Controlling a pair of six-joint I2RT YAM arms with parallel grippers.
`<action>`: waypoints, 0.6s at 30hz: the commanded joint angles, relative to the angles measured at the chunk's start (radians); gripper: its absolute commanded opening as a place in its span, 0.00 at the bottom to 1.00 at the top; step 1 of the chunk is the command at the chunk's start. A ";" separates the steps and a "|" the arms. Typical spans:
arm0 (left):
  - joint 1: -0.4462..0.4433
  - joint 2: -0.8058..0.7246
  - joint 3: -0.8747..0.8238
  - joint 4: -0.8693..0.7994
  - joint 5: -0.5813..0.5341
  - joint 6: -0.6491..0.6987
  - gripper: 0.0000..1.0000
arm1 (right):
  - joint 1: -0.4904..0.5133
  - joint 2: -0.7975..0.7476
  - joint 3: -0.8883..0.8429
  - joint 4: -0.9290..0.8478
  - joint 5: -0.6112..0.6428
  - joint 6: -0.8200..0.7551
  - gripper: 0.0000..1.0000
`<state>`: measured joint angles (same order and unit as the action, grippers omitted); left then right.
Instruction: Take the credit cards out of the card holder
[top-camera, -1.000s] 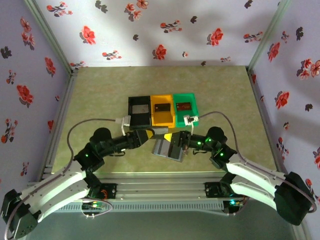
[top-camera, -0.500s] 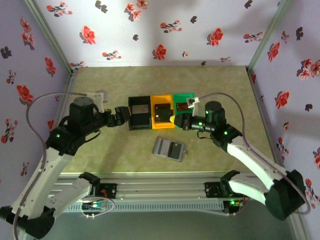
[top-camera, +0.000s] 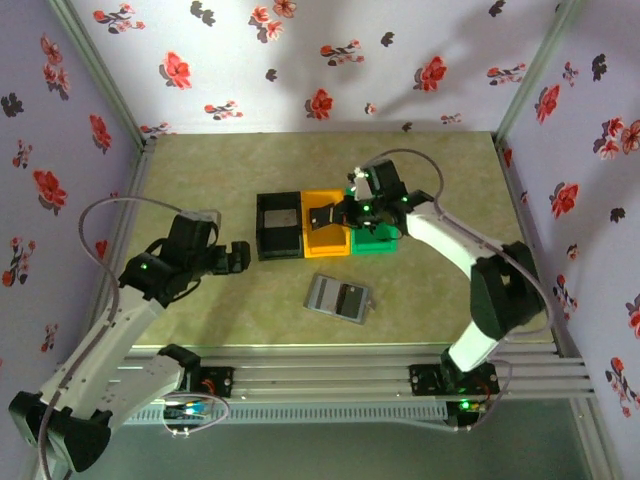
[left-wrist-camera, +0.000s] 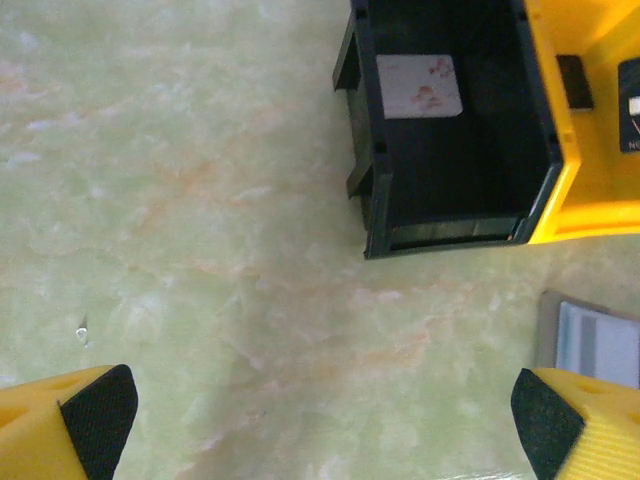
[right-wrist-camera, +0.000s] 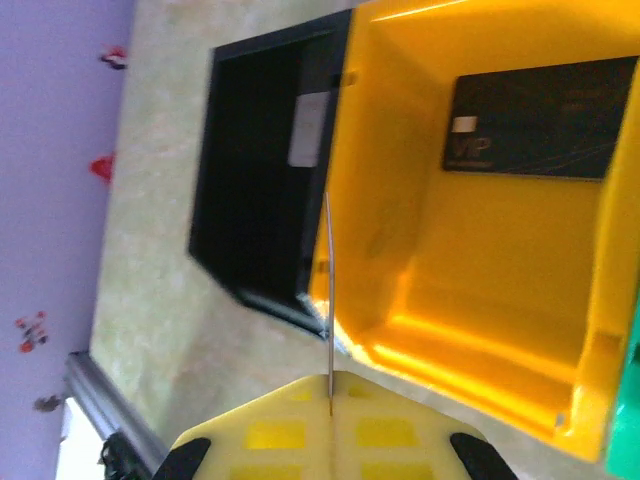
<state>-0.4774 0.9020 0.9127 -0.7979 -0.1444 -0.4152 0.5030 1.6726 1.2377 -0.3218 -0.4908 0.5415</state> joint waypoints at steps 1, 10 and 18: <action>0.007 -0.003 -0.007 0.014 -0.041 0.021 1.00 | -0.012 0.084 0.081 -0.065 0.051 -0.024 0.00; 0.008 0.024 -0.008 0.023 -0.068 0.054 1.00 | -0.035 0.267 0.231 -0.068 0.044 -0.002 0.00; 0.007 0.026 -0.009 0.026 -0.071 0.061 1.00 | -0.057 0.356 0.315 -0.088 0.025 0.005 0.00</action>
<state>-0.4774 0.9237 0.9073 -0.7788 -0.1844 -0.3813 0.4549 2.0068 1.5143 -0.3836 -0.4629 0.5423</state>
